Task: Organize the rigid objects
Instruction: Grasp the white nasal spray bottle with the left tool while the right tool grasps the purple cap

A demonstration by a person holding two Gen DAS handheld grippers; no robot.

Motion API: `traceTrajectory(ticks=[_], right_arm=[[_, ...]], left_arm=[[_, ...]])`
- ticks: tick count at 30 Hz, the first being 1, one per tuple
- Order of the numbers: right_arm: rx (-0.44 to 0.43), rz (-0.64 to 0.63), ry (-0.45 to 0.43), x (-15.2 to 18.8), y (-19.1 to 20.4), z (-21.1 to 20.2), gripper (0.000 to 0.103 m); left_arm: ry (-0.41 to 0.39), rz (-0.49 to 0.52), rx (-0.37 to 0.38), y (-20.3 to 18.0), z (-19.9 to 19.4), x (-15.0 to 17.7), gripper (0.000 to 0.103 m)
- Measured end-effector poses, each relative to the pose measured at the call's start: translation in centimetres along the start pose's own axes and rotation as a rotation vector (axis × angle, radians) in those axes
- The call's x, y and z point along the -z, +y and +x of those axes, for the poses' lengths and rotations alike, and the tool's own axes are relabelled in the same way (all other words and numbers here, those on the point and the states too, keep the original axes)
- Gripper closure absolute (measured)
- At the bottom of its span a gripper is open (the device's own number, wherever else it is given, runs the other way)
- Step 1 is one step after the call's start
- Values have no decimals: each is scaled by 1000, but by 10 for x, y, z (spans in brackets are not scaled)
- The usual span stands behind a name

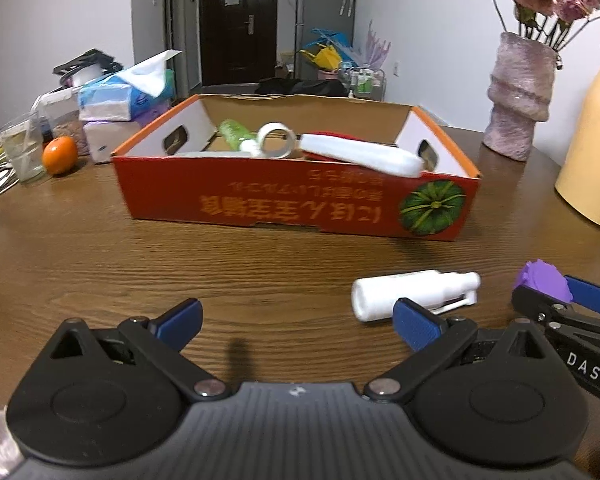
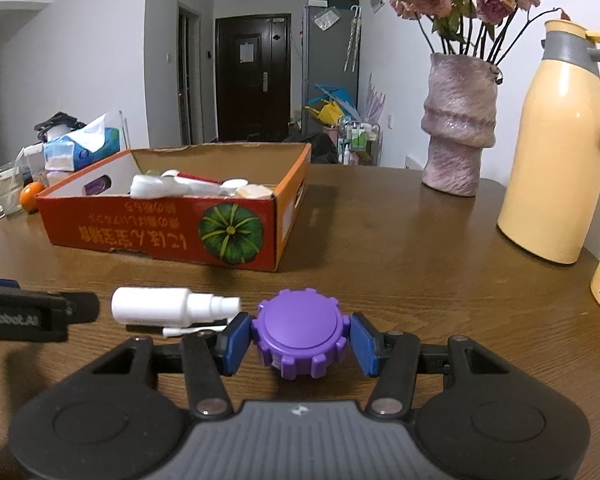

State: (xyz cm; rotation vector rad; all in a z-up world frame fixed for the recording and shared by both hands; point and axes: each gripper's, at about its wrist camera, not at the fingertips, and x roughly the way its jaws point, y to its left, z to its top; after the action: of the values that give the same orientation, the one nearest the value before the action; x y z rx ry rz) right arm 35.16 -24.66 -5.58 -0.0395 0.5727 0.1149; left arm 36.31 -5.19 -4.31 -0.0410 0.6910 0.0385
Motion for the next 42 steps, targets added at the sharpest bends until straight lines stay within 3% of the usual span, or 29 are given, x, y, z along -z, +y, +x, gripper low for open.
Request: traceTrajectory(ticks=[9, 23, 42], right_arm=[[24, 11, -23, -2, -28, -2, 50], [51, 15, -34, -2, -69, -1, 50], [66, 14, -36, 0, -72, -3, 50]], left_arm=[[-4, -3, 12, -40, 12, -6, 0], [-16, 30, -68, -91, 29, -9, 0], [20, 24, -99, -97, 47, -9, 0]])
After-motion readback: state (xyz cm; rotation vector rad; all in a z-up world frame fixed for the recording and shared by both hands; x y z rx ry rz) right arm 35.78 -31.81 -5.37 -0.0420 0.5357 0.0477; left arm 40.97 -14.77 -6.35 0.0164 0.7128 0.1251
